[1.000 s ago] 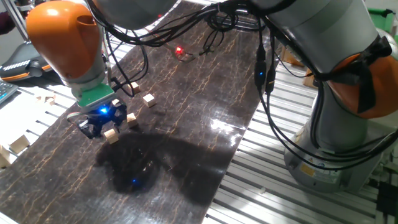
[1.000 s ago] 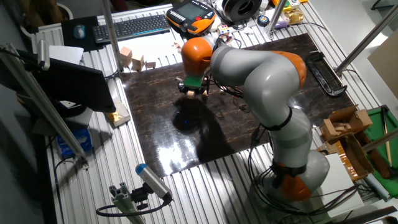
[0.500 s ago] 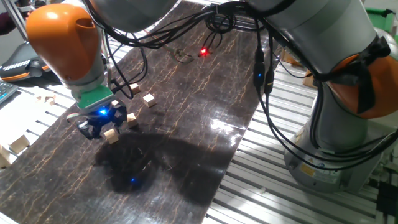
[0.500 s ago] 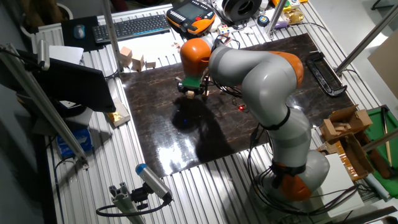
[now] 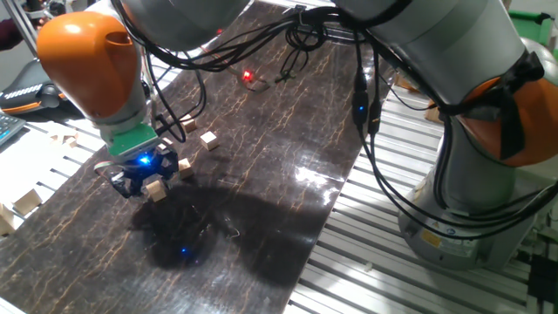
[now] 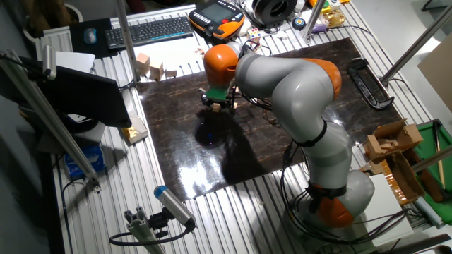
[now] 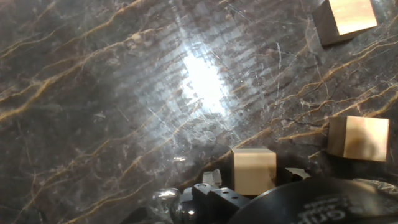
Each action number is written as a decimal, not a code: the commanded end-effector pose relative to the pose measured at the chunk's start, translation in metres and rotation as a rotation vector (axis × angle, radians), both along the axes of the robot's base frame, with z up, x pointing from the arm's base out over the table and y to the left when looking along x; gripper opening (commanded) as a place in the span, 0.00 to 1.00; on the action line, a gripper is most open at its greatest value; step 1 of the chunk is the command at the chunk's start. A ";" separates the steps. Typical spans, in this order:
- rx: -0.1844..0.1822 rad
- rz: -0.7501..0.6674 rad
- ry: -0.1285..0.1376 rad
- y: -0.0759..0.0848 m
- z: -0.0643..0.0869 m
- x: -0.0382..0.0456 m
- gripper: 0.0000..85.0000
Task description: Stack the blocks in a vertical line of five
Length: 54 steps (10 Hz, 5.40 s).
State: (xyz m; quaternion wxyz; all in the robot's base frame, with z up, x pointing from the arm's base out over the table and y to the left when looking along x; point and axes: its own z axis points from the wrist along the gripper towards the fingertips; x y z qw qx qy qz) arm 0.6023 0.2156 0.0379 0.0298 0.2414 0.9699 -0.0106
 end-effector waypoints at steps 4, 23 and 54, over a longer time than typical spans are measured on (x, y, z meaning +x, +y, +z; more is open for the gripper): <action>0.011 0.020 0.005 -0.001 -0.001 -0.0001 0.36; -0.010 -0.028 0.020 -0.072 0.059 -0.0220 0.01; 0.019 -0.103 -0.001 -0.083 0.032 -0.0173 0.43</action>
